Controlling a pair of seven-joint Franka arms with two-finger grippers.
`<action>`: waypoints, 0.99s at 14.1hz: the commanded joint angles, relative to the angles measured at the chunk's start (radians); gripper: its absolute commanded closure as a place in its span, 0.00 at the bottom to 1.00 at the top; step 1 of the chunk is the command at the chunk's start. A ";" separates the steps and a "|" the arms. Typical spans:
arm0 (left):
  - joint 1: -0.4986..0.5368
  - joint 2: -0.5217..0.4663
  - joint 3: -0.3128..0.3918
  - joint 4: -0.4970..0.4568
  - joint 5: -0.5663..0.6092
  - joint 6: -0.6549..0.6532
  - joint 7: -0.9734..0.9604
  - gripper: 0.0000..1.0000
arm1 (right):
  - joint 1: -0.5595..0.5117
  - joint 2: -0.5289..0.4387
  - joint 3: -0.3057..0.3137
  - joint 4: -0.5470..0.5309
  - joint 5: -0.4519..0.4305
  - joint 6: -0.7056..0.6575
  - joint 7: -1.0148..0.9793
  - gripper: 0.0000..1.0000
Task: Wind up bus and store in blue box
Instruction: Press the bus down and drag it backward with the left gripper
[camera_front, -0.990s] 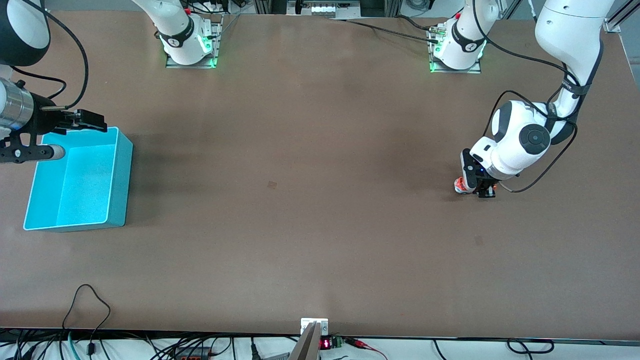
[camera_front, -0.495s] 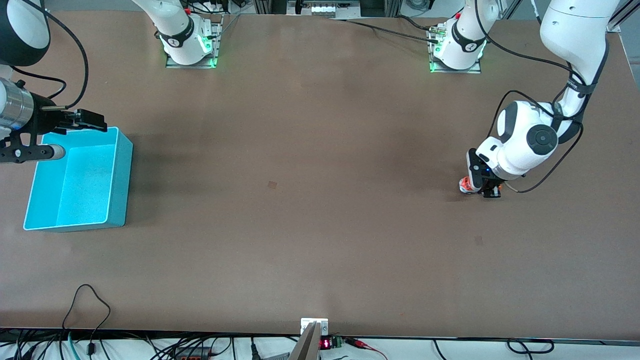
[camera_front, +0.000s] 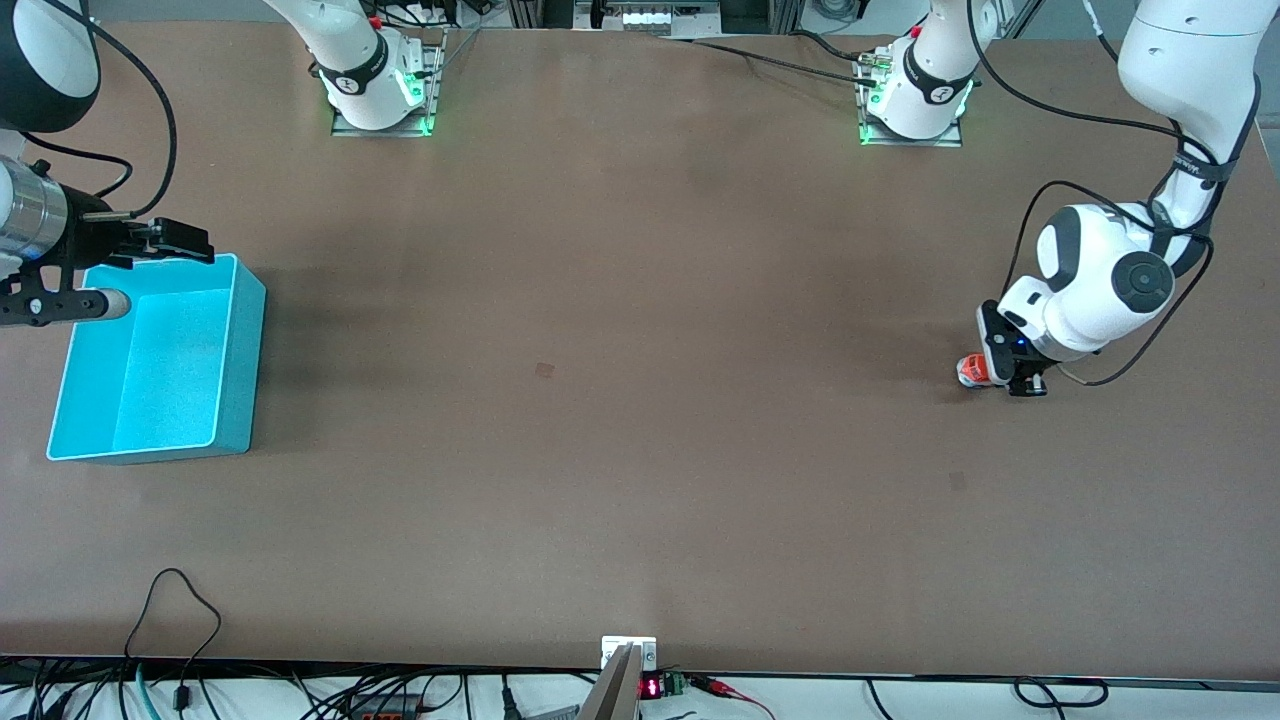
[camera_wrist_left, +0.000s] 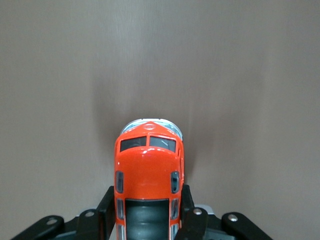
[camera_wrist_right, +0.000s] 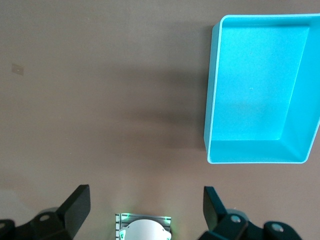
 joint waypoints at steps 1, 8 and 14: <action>0.084 0.134 0.001 0.060 0.039 0.010 0.124 0.73 | -0.004 -0.003 0.004 0.002 -0.005 -0.013 -0.009 0.00; 0.169 0.134 0.000 0.088 0.038 -0.005 0.225 0.07 | -0.002 -0.003 0.003 0.002 -0.004 -0.013 -0.009 0.00; 0.158 0.022 -0.011 0.095 0.033 -0.178 0.213 0.00 | -0.001 -0.003 0.004 0.002 -0.004 -0.015 -0.009 0.00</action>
